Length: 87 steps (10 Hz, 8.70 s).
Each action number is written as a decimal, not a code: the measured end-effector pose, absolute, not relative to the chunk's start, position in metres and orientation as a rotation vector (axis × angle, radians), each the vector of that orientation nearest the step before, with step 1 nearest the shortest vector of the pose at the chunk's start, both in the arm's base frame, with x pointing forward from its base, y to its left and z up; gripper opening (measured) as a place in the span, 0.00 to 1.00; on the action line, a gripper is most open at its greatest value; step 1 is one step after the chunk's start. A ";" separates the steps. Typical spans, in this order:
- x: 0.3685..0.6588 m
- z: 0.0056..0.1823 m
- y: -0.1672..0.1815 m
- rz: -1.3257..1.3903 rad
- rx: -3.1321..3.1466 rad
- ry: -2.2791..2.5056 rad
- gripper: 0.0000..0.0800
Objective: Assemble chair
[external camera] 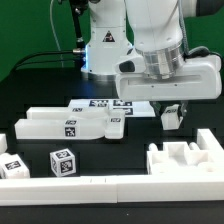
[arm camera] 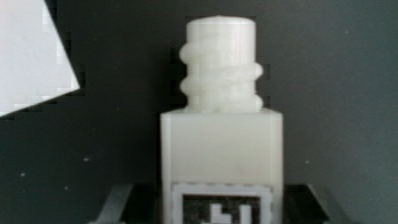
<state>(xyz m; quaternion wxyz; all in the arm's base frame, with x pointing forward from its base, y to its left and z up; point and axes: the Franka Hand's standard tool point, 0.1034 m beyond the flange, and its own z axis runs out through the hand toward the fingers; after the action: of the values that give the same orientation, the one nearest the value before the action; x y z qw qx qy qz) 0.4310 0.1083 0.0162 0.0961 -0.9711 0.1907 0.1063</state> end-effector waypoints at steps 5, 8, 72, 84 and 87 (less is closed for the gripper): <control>0.439 0.026 0.100 0.445 -2.816 0.602 0.74; 0.460 0.031 0.093 0.753 -2.668 0.693 0.81; 0.638 0.083 0.117 -0.748 -3.025 -0.145 0.36; 0.652 0.078 0.107 -0.189 -3.063 0.077 0.80; 0.652 0.078 0.107 -0.183 -3.054 0.185 0.41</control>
Offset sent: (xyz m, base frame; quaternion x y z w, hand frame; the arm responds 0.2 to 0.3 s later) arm 0.0000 0.0000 0.0000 0.0000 -0.0650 0.0000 0.9979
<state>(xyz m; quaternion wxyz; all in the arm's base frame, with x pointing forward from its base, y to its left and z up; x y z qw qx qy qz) 0.6516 0.1074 0.0778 0.0382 -0.9957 0.0604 -0.0598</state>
